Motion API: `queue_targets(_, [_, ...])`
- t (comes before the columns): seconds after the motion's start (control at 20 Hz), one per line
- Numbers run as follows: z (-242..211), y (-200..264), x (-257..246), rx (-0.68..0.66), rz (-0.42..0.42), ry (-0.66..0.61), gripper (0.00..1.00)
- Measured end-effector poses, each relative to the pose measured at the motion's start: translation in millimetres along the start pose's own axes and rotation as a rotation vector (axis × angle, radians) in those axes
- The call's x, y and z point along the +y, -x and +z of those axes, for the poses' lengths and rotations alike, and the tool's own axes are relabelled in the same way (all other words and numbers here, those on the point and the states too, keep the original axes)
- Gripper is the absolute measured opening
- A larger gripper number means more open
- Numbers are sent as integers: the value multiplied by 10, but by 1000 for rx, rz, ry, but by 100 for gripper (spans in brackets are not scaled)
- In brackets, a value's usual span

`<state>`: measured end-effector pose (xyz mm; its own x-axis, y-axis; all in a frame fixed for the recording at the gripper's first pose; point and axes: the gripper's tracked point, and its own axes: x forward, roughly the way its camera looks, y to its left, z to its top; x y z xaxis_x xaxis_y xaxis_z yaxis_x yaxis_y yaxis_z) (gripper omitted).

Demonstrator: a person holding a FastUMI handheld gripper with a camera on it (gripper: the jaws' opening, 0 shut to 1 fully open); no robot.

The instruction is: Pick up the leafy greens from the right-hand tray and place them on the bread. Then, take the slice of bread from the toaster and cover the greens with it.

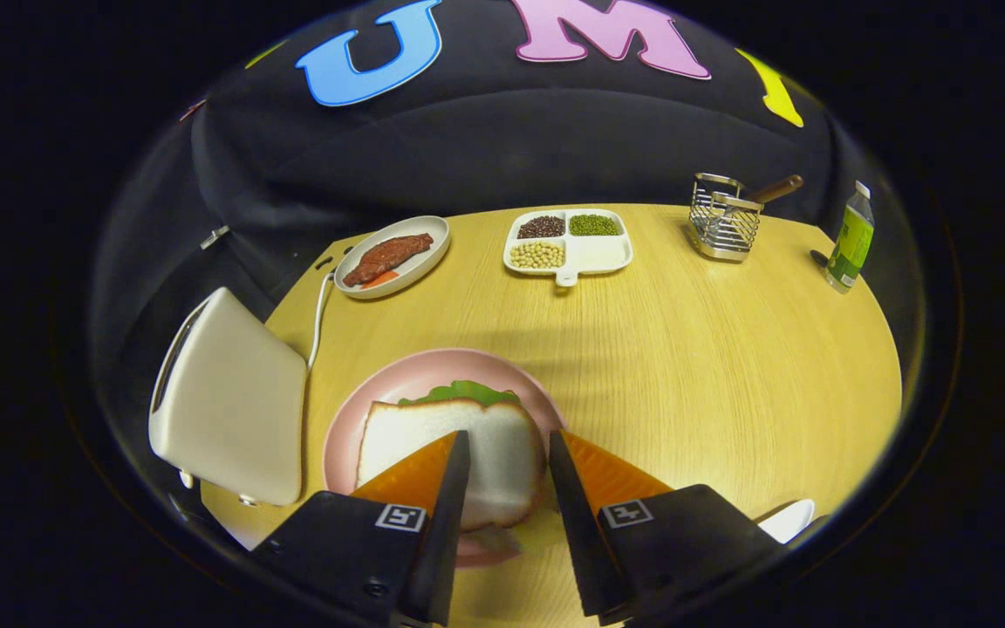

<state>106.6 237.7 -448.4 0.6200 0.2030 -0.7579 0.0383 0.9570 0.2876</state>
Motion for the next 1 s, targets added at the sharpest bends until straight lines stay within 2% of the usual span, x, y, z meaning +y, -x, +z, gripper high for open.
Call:
queue_targets(0.15, [89,116,4,-39,19,18,70])
queue_targets(0.2, [127,165,17,-56,29,24,84])
queue_targets(0.25, [167,231,27,-70,38,30,89])
queue_targets(0.4, [317,475,57,-127,58,73,99])
queue_targets(0.7, [733,1243,143,-271,102,204,99])
queue_targets(1.0, [1235,2175,38,-417,160,206,99])
